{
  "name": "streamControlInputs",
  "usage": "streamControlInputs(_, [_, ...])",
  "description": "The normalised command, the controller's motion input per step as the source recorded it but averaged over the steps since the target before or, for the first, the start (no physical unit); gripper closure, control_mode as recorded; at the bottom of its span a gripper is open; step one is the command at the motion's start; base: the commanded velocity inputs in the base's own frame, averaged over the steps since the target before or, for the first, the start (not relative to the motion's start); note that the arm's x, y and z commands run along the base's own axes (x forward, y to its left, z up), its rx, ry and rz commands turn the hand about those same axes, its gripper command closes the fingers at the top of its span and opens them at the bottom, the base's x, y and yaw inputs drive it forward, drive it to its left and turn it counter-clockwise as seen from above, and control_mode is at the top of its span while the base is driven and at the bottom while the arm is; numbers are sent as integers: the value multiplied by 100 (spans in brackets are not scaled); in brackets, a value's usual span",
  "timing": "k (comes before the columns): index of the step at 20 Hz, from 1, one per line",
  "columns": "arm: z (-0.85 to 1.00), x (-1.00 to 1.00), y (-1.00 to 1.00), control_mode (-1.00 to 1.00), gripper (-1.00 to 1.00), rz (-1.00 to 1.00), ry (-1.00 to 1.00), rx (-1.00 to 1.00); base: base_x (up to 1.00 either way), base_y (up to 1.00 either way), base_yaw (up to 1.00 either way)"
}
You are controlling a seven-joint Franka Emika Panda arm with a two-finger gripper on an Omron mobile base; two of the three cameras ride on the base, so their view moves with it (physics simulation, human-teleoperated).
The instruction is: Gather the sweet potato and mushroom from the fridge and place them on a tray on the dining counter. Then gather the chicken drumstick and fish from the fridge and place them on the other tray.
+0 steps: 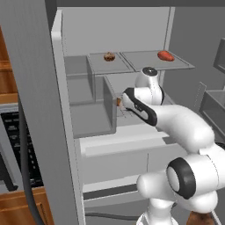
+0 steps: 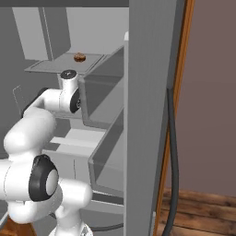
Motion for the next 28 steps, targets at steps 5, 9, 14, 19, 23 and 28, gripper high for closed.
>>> streamControlInputs(5, [-27, 48, 4, -100, -100, 0, 4, 0, 0, 0, 0])
streamControlInputs(9, [-21, 47, 3, -100, -100, 0, 1, 0, 0, 0, 0])
streamControlInputs(14, [-16, 38, 2, -100, -100, 0, 0, 0, 0, 0, 0])
streamControlInputs(19, [-24, 31, 2, -100, -100, 0, 0, 0, 0, 0, 0])
streamControlInputs(23, [-21, 24, 1, -100, -100, 0, 0, 0, 0, 0, 0])
streamControlInputs(28, [-5, 21, 0, -100, -100, 0, 0, 0, 0, 0, 0])
